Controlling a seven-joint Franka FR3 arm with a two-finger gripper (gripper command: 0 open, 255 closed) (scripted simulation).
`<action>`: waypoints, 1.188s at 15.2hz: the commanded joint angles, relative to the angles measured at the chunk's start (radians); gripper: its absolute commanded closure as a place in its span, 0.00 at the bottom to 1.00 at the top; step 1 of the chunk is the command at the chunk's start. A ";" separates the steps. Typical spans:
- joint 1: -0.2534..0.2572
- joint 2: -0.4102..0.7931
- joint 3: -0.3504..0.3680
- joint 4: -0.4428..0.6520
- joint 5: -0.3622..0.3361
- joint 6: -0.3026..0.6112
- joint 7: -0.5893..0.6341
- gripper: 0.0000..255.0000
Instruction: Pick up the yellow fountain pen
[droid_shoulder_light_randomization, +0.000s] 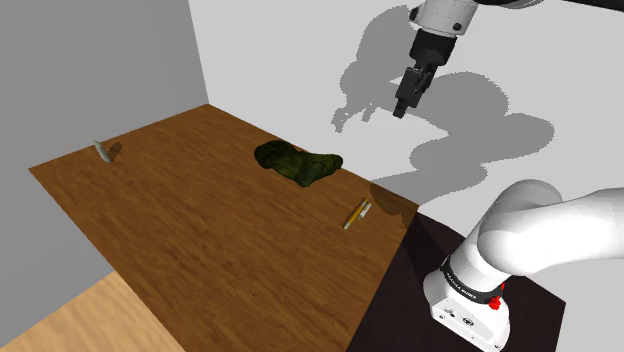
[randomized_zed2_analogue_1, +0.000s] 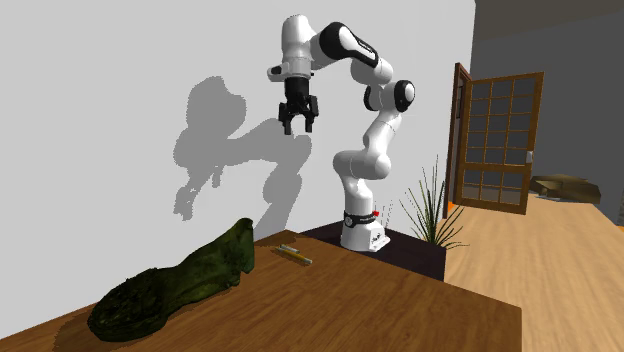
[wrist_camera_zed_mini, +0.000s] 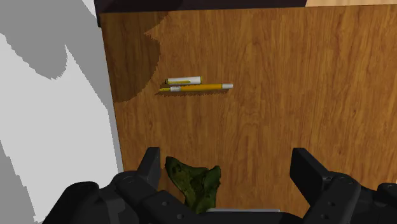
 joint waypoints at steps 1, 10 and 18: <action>0.000 0.000 0.000 0.000 0.000 0.000 0.000 0.00; 0.110 0.013 -0.064 -0.288 -0.062 0.287 -0.330 0.00; 0.198 0.140 -0.137 -0.478 -0.129 0.594 -0.621 0.00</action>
